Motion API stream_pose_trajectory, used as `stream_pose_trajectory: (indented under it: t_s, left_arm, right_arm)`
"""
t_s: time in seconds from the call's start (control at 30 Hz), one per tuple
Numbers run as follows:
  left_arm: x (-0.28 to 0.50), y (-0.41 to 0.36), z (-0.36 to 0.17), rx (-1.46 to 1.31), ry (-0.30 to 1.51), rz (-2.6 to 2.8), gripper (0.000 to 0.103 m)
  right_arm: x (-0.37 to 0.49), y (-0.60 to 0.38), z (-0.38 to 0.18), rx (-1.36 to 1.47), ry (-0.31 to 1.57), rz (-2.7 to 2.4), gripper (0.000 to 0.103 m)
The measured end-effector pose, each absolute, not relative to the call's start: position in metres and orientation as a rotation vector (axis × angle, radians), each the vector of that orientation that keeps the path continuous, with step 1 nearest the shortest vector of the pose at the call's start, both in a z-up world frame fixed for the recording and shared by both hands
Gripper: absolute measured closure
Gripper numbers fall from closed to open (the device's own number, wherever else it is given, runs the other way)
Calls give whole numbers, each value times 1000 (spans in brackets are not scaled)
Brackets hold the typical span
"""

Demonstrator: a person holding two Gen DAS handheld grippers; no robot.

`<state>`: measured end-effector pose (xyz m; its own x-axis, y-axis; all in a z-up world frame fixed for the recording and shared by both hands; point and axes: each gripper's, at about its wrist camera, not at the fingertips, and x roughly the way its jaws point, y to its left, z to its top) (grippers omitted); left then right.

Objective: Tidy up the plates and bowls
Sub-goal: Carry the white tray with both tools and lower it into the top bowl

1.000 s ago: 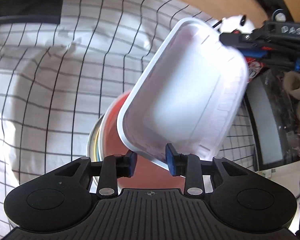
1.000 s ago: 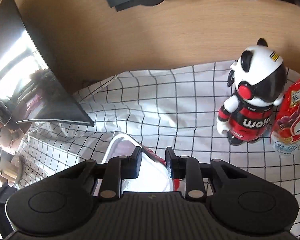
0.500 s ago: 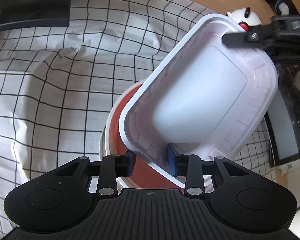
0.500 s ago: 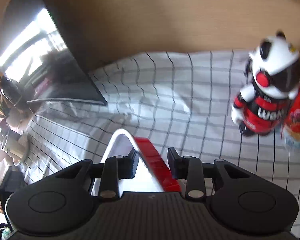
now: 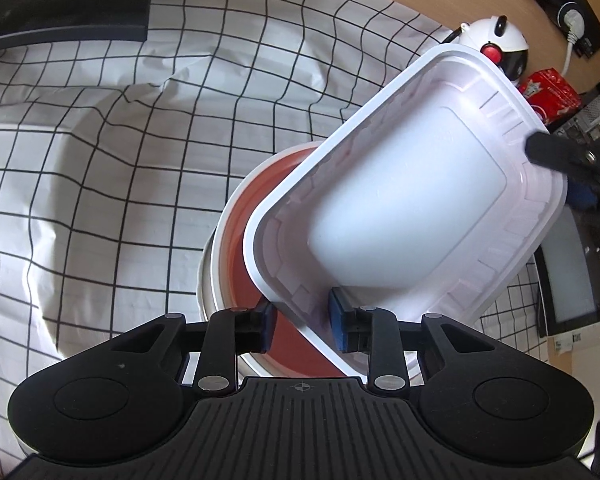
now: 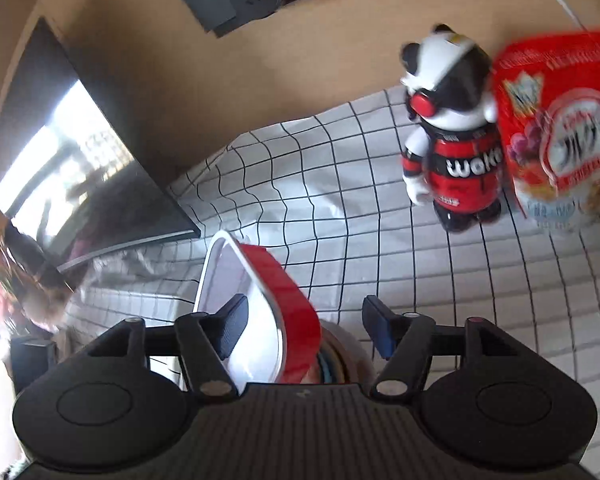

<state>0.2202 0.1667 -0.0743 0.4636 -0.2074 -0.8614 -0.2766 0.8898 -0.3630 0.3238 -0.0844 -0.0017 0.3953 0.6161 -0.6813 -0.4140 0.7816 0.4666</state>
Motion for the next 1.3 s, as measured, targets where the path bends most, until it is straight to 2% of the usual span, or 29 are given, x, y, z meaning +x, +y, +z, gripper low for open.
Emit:
stream_pose_trajectory:
  t_s: [0.1,0.17,0.2,0.23,0.4,0.7,0.97,1.3]
  left_arm:
    - [218,164,-74,-501,1094,29,71]
    - [216,162,-73,-493,1092,4,71]
    - [215,161,-73,-485,1092,-9,71]
    - [214,161,-72,-477,1094,-16,72]
    - [204,171,-64,-503,1062,-8,72]
    - [184,193,-23,-513,960,-40,70]
    - [181,209,-41,-690,958,-66,70]
    - [202,204,-29,-516,898,34,70]
  right_arm:
    - [322,-86,-19,281,1019,678,41]
    - [323,-79,-31,273,1043,683,56]
    - [324,-74,-36,265,1058,688,69]
    - [327,-69,-41,260,1074,691,75]
    - [333,-51,-42,208,1046,703,79]
    - [327,-22,4,69,928,805,78]
    - [335,-28,10,49,923,748,83]
    - [337,-20,4,36,904,771,84]
